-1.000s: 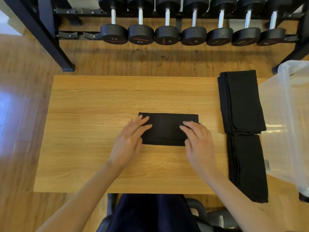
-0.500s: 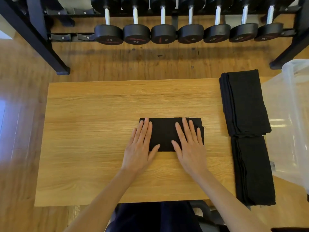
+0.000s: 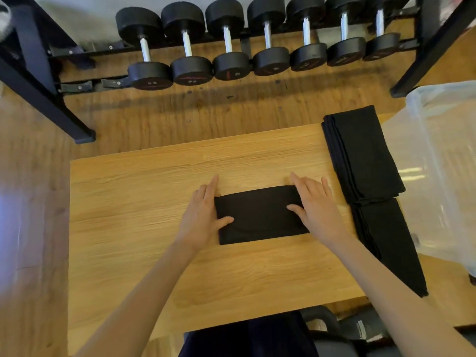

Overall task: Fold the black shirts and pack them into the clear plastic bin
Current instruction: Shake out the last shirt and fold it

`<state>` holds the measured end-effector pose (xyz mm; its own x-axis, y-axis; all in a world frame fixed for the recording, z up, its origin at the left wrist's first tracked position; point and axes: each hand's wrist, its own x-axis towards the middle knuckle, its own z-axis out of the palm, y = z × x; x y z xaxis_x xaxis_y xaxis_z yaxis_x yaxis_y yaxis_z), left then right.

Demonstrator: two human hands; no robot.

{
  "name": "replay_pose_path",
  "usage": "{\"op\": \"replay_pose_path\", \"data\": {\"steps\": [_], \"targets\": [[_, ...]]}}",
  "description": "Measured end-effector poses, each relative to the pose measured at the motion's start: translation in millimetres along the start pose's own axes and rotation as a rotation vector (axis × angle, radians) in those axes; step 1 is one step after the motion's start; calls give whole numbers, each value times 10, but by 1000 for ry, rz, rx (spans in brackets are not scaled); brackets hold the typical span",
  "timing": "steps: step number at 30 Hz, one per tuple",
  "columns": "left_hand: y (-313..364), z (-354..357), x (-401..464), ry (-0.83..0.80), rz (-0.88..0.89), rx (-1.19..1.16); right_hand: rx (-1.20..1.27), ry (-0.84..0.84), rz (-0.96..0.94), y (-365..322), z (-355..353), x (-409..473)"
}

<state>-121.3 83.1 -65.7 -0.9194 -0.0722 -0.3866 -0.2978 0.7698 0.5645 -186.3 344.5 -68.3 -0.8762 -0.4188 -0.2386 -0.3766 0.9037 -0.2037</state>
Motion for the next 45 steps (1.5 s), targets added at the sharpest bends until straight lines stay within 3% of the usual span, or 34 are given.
{"op": "replay_pose_path", "data": {"steps": [5, 12, 15, 20, 25, 31, 37, 45], "targets": [[18, -90, 147, -105, -64, 21, 94, -44, 120, -35, -68, -21], [62, -35, -3, -159, 8, -159, 526, 85, 362, -160, -37, -483], [321, -145, 14, -184, 48, -343, 716, 105, 482, -125, -80, -741], [1060, -146, 129, -130, 201, -396, 950, 246, 697, 26, -213, -1133], [1700, 175, 235, -24, 396, -302, 1073, 396, 836, 340, -317, -1531], [2382, 648, 295, -71, 505, -211, 1259, 489, 965, 766, -330, -1933], [2772, 1088, 392, -135, 551, -63, 1416, 423, 1031, 1080, -208, -2171], [2833, 1420, 442, -191, 576, 312, 1412, 284, 1092, 1271, -7, -2188]]}}
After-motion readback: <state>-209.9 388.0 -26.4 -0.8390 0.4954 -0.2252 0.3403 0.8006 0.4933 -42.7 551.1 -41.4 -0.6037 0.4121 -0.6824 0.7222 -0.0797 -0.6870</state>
